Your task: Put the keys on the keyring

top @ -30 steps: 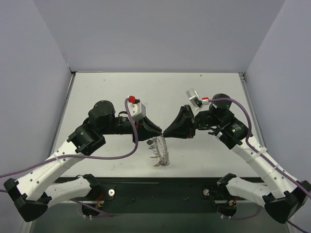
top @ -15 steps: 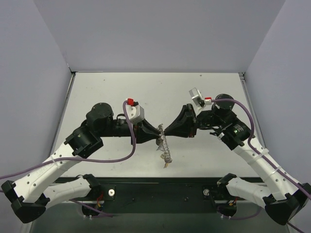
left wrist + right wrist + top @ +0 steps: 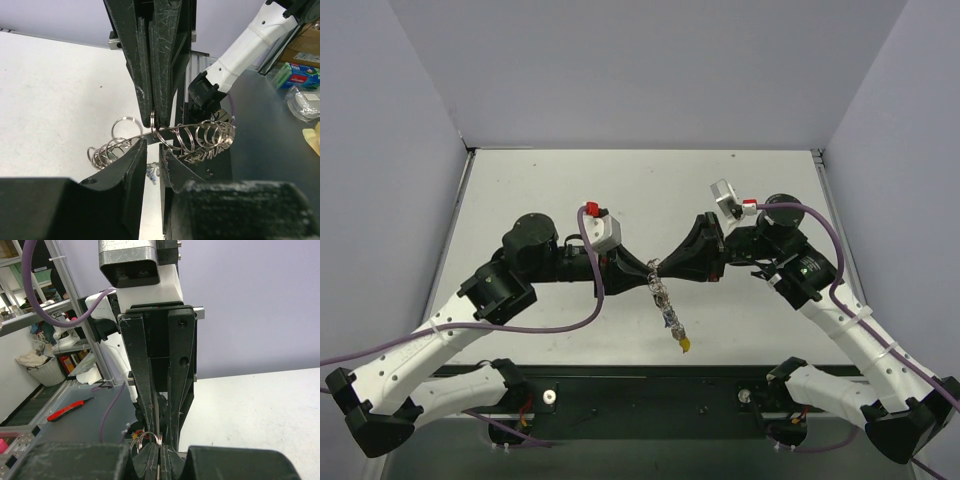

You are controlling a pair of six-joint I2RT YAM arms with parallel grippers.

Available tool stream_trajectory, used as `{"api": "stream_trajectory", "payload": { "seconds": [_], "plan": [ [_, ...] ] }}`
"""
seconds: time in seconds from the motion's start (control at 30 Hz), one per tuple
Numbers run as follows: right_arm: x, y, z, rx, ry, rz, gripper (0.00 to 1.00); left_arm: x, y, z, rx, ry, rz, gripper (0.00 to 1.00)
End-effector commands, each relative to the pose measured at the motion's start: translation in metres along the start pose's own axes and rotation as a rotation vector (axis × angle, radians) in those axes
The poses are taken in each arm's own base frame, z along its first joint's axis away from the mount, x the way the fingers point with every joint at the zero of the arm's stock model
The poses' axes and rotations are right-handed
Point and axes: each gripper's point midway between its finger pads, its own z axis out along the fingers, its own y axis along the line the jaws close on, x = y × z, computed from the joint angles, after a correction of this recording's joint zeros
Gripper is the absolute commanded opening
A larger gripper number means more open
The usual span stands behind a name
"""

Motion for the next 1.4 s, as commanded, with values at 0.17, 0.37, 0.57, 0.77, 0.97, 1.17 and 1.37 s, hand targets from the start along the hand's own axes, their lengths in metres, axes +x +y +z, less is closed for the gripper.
{"api": "stream_trajectory", "payload": {
  "seconds": [0.17,0.37,0.57,0.77,0.97,1.17,1.37],
  "plan": [
    [-0.022,0.009,-0.002,-0.032,-0.061,-0.132,0.00,-0.034,0.005,0.000,-0.047,-0.149,0.042,0.26],
    [-0.022,0.009,-0.002,-0.030,-0.062,-0.133,0.00,-0.031,0.002,0.005,-0.010,-0.142,0.018,0.26],
    [-0.021,0.006,-0.002,-0.017,-0.065,-0.136,0.00,-0.041,-0.008,0.001,0.026,-0.179,0.051,0.36],
    [-0.020,0.006,-0.001,-0.020,-0.066,-0.132,0.00,-0.044,-0.003,-0.001,-0.009,-0.200,0.048,0.53],
    [-0.021,0.008,-0.002,-0.028,-0.069,-0.130,0.00,-0.043,0.004,0.004,-0.033,-0.195,0.032,0.43],
    [-0.020,0.008,-0.001,-0.030,-0.072,-0.127,0.00,-0.045,0.011,0.005,-0.063,-0.196,0.036,0.30],
    [-0.023,0.010,-0.002,-0.035,-0.087,-0.136,0.00,-0.042,0.014,0.009,-0.064,-0.176,0.034,0.29]
  ]
}}
